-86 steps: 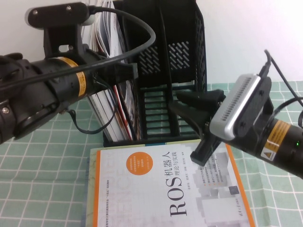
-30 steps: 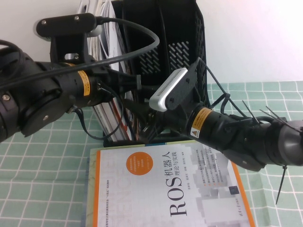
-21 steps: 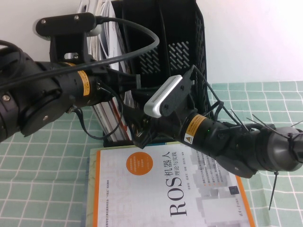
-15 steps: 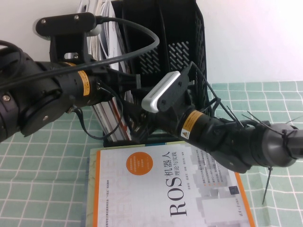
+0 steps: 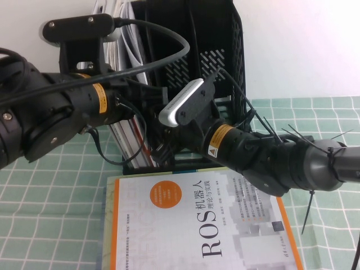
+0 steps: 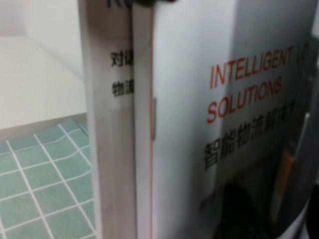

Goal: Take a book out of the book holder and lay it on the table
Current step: Pick up the right side book from the book shelf

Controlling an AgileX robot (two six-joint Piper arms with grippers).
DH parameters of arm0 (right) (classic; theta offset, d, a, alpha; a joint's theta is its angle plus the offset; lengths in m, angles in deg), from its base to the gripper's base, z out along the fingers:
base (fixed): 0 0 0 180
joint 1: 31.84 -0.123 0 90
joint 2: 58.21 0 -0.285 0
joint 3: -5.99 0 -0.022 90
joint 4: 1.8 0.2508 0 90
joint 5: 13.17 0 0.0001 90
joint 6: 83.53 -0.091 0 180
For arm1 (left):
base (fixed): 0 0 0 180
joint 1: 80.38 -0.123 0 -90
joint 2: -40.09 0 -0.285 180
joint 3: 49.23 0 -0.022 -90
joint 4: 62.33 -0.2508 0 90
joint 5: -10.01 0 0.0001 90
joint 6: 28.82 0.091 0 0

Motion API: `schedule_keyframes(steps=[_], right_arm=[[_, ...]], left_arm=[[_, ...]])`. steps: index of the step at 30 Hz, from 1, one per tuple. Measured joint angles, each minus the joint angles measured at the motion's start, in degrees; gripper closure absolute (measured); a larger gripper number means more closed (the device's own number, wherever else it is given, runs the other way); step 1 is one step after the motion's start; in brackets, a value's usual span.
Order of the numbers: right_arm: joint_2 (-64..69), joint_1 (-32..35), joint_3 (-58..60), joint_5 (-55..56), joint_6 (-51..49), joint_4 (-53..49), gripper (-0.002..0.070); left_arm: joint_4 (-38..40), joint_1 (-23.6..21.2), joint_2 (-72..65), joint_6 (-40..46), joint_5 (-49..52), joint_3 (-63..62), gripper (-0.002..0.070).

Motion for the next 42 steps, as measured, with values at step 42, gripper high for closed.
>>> schedule_keyframes(steps=[42], right_arm=[[-26.44, -0.35, 0.2, -7.12, 22.72, 7.13, 0.0658]], left_arm=[[9.01, 0.0, 31.83, 17.65, 16.89, 5.1, 0.0678]])
